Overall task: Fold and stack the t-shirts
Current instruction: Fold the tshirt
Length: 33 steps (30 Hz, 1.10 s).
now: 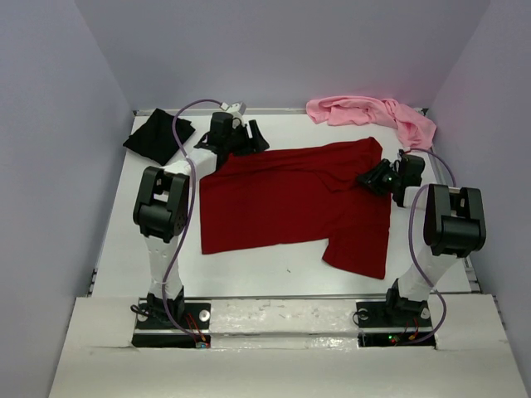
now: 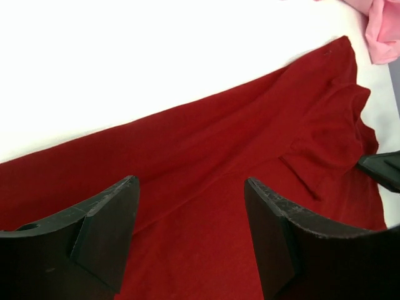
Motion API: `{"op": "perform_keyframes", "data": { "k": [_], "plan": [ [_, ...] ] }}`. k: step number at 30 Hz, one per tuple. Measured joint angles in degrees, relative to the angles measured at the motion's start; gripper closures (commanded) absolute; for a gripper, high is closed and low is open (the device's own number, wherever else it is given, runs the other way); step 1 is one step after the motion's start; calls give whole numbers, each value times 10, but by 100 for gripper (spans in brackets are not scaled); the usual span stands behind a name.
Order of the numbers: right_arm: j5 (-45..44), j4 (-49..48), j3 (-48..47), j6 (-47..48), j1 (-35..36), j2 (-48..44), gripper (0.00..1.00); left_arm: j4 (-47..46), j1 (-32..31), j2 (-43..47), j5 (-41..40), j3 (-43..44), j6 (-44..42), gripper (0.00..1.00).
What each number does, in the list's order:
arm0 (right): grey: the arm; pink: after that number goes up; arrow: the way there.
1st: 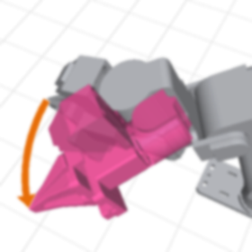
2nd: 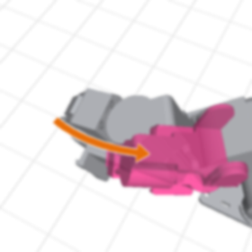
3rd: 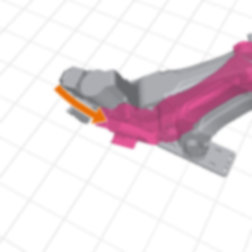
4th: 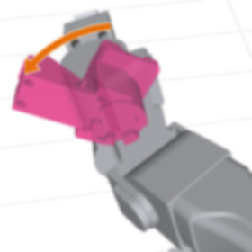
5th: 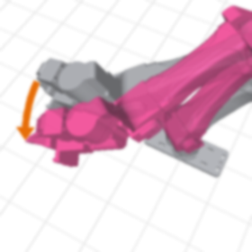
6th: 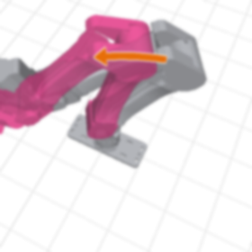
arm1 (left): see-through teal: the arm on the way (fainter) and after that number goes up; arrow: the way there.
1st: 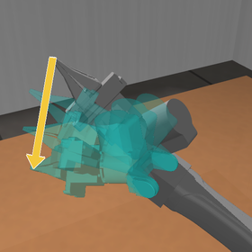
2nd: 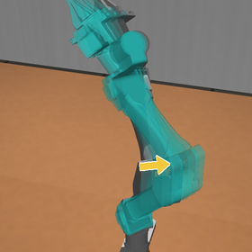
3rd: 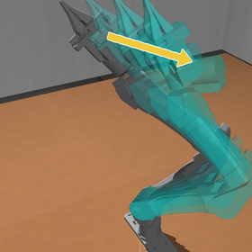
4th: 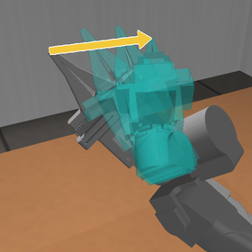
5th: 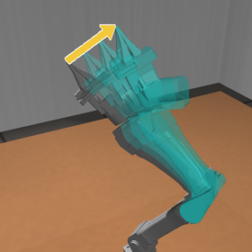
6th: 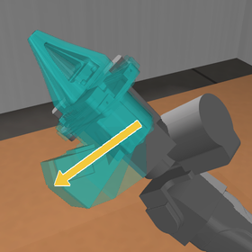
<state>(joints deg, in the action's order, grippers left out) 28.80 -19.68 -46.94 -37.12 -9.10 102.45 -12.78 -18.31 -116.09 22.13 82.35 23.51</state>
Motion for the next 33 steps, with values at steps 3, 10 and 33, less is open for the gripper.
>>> {"op": "perform_keyframes", "data": {
  "k": [3,10,33],
  "plan": [
    [-6,2,-6,2,5,3,100,7,0,-4,-3,2,-7,23],
    [-16,8,-13,3,9,11,100,15,0,-25,-8,3,-16,23],
    [2,87,3,-49,21,-54,100,24,0,-36,-21,3,-29,24]
  ]
}}
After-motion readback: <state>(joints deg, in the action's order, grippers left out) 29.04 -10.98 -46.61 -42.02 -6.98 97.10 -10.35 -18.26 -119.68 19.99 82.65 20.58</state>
